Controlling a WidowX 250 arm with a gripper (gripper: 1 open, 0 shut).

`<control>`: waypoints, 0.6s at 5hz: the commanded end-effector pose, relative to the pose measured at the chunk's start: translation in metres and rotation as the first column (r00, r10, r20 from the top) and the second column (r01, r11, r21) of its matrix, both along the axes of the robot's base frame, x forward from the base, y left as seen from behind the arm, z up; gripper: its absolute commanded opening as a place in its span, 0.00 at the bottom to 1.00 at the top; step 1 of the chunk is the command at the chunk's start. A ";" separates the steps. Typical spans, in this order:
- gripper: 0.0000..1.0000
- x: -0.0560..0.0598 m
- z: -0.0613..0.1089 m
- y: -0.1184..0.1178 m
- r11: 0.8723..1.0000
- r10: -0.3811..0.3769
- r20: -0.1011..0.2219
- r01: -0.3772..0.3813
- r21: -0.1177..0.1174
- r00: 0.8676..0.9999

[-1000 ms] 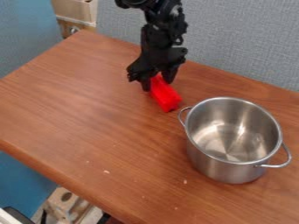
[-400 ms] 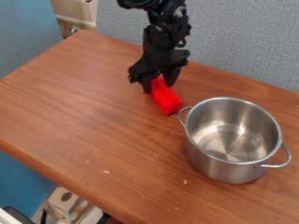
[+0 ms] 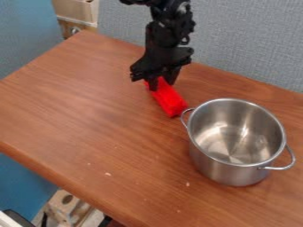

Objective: Put the red object in the metal pot

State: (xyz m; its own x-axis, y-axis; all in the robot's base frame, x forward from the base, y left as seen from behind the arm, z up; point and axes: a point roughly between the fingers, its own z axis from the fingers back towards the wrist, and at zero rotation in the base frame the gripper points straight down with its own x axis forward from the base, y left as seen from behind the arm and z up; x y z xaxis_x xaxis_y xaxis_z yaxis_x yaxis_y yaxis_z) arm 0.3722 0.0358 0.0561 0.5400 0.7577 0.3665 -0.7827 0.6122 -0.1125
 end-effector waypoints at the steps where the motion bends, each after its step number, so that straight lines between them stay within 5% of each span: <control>1: 0.00 0.003 0.035 -0.005 1.000 -0.015 0.084 0.015 0.006 0.996; 3: 0.00 -0.002 0.048 -0.011 1.000 -0.022 0.088 0.022 -0.003 0.996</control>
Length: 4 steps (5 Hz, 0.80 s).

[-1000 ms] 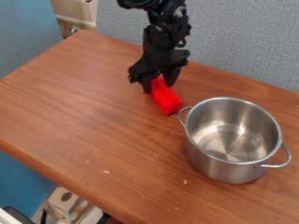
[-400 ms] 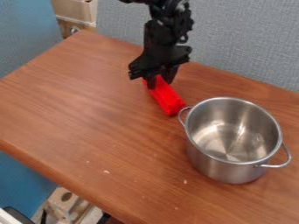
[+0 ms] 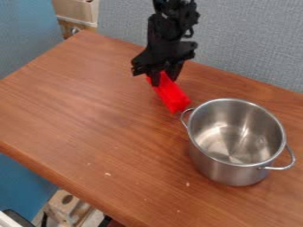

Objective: Put the red object in the metal pot

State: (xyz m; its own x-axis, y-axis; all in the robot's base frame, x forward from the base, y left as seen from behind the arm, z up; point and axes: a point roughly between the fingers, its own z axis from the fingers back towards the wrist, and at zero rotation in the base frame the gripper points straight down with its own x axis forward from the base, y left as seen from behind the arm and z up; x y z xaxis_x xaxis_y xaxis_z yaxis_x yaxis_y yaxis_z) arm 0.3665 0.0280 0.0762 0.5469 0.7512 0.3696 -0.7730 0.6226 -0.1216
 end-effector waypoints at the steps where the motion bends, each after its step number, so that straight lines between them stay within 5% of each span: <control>1: 0.00 -0.002 0.047 -0.015 0.999 -0.031 0.090 0.033 -0.024 0.995; 4: 0.00 -0.030 0.078 -0.057 0.988 -0.141 0.113 0.147 -0.052 0.984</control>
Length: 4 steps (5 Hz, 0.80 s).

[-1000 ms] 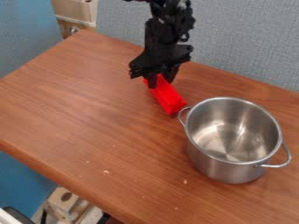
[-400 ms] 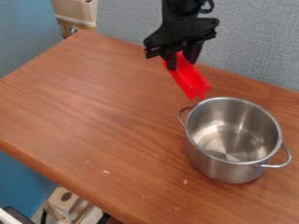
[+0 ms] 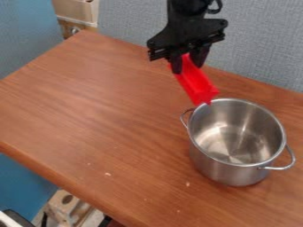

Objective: Put the red object in the metal pot

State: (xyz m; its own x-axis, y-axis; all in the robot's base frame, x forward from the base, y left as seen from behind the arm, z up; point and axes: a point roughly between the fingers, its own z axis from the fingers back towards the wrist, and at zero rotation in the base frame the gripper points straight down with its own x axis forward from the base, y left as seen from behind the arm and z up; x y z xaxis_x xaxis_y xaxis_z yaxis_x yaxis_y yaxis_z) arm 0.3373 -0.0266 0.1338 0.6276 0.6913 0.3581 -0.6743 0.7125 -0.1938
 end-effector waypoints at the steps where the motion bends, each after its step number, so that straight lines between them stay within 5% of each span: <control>1: 0.00 -0.012 0.021 -0.016 0.999 -0.047 0.065 0.048 -0.005 0.997; 4: 0.00 -0.037 -0.013 -0.059 0.982 -0.189 0.072 0.187 0.041 0.979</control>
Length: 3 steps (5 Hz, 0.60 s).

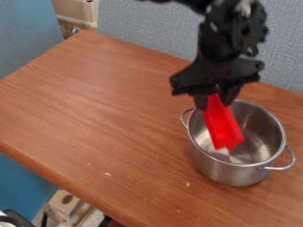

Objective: Put the red object in the metal pot

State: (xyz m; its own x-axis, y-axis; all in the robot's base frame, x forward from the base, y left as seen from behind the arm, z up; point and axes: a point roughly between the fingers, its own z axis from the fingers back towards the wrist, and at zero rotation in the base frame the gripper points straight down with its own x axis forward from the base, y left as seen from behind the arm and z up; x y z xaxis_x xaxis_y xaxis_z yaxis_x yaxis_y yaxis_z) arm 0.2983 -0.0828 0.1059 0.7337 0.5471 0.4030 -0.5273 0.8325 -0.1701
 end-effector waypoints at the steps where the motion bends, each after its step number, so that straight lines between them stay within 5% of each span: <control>1: 0.00 0.000 0.000 -0.011 1.000 -0.031 0.070 0.031 -0.001 0.997; 3: 0.00 0.005 -0.023 -0.014 0.999 -0.035 0.075 0.032 0.044 0.997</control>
State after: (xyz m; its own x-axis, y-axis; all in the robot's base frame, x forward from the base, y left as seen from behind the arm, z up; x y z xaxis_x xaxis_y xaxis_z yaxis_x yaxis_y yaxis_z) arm 0.3026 -0.0931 0.0731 0.7289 0.5047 0.4625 -0.5007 0.8538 -0.1427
